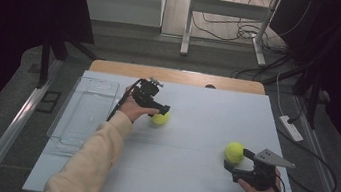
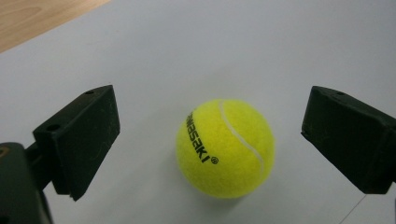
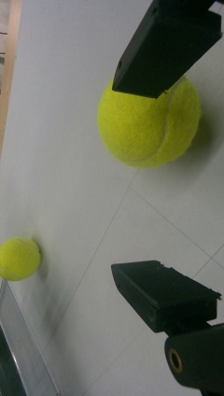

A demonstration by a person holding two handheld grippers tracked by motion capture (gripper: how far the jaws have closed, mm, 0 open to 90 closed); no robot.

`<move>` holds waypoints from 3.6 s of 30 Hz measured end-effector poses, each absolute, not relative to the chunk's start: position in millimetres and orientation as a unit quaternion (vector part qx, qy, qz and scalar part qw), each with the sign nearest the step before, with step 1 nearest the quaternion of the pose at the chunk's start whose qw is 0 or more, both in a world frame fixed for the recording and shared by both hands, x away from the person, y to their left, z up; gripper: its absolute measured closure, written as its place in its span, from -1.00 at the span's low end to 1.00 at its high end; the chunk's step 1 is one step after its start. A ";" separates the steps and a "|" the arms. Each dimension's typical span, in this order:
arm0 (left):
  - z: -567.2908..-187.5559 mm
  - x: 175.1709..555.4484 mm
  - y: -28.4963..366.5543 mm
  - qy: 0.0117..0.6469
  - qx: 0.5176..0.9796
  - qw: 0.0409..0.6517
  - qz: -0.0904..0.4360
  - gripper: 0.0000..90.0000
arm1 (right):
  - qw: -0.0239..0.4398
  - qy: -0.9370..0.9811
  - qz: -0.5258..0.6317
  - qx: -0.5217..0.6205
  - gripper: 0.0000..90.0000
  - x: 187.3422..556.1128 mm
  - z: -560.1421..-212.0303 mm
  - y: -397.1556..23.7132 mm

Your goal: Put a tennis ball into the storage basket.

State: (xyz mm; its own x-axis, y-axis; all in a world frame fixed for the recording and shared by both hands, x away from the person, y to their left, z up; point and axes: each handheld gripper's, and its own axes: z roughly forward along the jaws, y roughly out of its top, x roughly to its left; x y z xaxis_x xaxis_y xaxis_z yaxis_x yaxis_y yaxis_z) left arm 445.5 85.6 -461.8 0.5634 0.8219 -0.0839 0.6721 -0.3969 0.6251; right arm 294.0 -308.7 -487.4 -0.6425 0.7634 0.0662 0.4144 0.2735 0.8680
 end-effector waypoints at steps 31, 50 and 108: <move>-492.9 454.6 77.1 0.454 0.837 0.295 0.074 -0.89 | 0.190 0.777 0.465 0.379 -0.75 293.8 -487.9 -308.5; -500.7 454.1 73.0 0.445 0.842 0.295 0.072 -0.42 | 0.189 0.777 0.466 0.380 -0.75 293.8 -487.8 -308.8; -452.7 421.6 108.6 0.429 0.812 0.374 0.128 -0.36 | 0.195 0.775 0.467 0.380 -0.75 293.3 -486.1 -309.2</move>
State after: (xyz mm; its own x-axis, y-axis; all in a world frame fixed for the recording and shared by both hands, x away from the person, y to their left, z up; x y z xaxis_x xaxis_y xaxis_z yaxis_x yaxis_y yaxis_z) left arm 421.6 108.6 -452.7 0.5996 0.7924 -0.1126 0.6004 -0.3523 0.7179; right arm 293.3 -309.2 -486.1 -0.6356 0.7702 0.0531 0.4069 0.2757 0.8709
